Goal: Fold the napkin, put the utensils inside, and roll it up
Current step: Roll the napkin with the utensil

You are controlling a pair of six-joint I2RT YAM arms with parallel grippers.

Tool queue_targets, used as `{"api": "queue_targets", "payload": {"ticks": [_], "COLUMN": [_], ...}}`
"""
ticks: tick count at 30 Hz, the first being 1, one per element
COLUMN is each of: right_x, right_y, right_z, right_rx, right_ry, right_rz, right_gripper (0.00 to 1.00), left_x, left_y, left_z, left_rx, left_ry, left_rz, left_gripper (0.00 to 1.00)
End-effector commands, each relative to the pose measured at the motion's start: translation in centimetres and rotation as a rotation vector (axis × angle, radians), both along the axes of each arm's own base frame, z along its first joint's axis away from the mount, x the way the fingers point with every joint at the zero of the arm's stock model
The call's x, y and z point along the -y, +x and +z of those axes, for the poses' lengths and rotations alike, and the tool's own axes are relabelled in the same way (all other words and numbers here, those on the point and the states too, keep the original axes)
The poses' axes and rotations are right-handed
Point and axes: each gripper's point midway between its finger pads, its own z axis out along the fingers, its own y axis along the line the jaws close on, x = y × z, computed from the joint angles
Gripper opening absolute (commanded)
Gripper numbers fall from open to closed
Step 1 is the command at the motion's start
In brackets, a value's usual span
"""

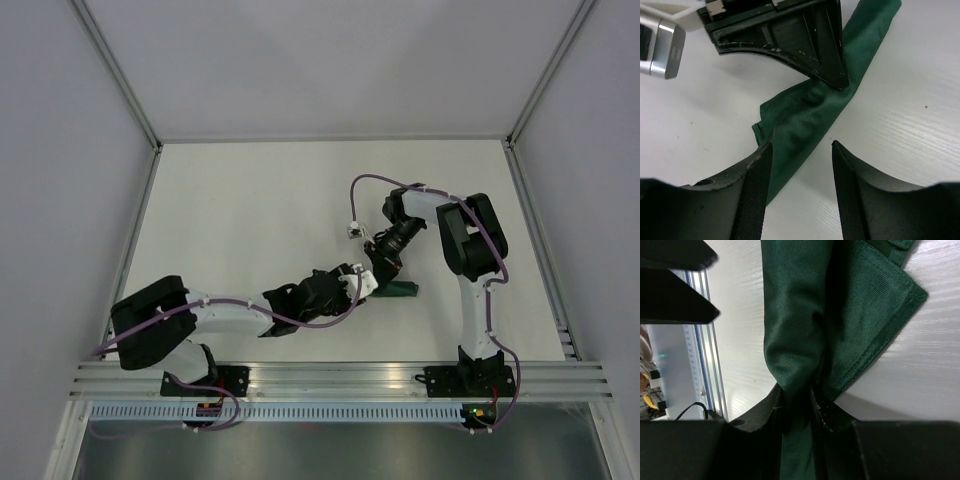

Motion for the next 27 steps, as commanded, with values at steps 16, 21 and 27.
{"api": "queue_targets", "payload": {"ticks": [16,21,27], "right_x": [1.7,1.9,1.8], "right_y": [0.6,0.7,0.7], "right_z": [-3.8,-3.8,-3.8], "right_rx": [0.037,0.035,0.035], "right_ry": [-0.063,-0.067,-0.063], "right_rz": [0.08,0.081,0.082], "right_gripper": [0.24,0.24,0.24], "left_x": [4.8,4.8,4.6], "left_y": [0.3,0.3,0.7], "left_z": [-1.9,-3.4,-4.6], "left_rx": [0.22,0.212,0.175], "left_ry": [0.2,0.239,0.277], "left_rz": [-0.186,-0.204,-0.209], "left_gripper": [0.64,0.64,0.62]}}
